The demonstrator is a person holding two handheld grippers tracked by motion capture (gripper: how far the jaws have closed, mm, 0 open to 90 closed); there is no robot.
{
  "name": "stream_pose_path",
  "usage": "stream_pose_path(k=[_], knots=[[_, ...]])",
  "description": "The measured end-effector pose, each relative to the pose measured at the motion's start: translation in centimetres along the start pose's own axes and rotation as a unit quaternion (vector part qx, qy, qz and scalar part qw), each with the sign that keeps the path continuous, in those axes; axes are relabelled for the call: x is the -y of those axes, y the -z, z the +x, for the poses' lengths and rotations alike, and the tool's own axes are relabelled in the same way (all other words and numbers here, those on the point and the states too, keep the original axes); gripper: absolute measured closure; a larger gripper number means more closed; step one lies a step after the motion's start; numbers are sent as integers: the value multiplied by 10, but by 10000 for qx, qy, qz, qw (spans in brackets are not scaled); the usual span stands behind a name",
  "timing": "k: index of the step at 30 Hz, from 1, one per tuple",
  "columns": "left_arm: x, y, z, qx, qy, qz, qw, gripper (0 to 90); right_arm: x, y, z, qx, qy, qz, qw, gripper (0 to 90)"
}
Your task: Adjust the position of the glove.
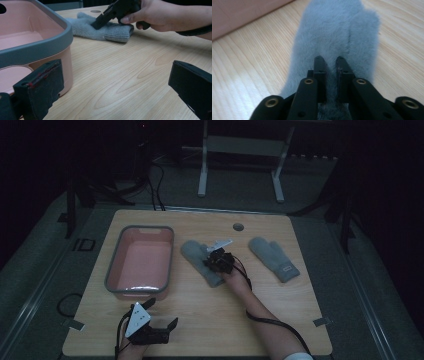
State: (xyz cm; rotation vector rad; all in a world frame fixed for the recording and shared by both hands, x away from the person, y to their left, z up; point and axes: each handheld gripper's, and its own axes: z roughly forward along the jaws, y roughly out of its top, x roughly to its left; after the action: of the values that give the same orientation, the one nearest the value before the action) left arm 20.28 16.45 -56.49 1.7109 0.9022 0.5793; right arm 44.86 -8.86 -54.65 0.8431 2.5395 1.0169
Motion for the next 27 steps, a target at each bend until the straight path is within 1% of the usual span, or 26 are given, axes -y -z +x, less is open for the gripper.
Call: stream_pose_path(k=[2,4,5,8,10,12,14,16,18,20,21,22,23,25,26,27], knots=[[0,0,0,-12,-1,-7,10000,5,0,5,3,14,-138,-34,9999,833],[0,0,0,-18,4,-11,10000,5,2,11,4,-14,-377,-162,9992,834],[0,0,0,-21,11,-16,10000,5,4,15,5,15,-478,-221,9986,835],[0,0,0,-24,11,-16,10000,5,8,29,10,320,-722,-402,9961,836],[0,0,-1,-22,9,-27,10000,5,12,37,11,491,-961,-532,9927,835],[-1,0,-1,-26,-23,-19,10000,5,16,45,13,733,-1174,-616,9885,835],[-1,0,-1,-31,-33,-24,10000,5,19,54,15,931,-1479,-725,9819,835],[-1,-1,-1,-29,-26,-20,10000,5,22,60,19,1142,-1622,-790,9769,835],[-1,-1,-2,-35,-28,-19,10000,5,24,65,23,1221,-1761,-833,9732,835],[-1,-1,-2,-39,-35,-23,10000,5,29,69,24,1183,-2098,-927,9661,835],[-1,-1,-2,-39,-35,-23,10000,5,31,71,26,1249,-2178,-937,9634,835],[-1,0,-2,-42,-45,-21,10000,5,35,72,28,1307,-2296,-974,9595,834],[-1,0,-2,-42,-45,-21,10000,5,38,73,29,1293,-2453,-995,9556,834],[-1,-1,-2,-39,-46,-19,10000,5,45,75,33,1456,-2625,-1013,9485,834],[-1,-1,-2,-33,-57,-13,10000,5,48,76,34,1472,-2714,-1013,9457,833],[-1,-1,-2,-28,-60,-18,10000,5,50,75,36,1521,-2710,-992,9453,832]])
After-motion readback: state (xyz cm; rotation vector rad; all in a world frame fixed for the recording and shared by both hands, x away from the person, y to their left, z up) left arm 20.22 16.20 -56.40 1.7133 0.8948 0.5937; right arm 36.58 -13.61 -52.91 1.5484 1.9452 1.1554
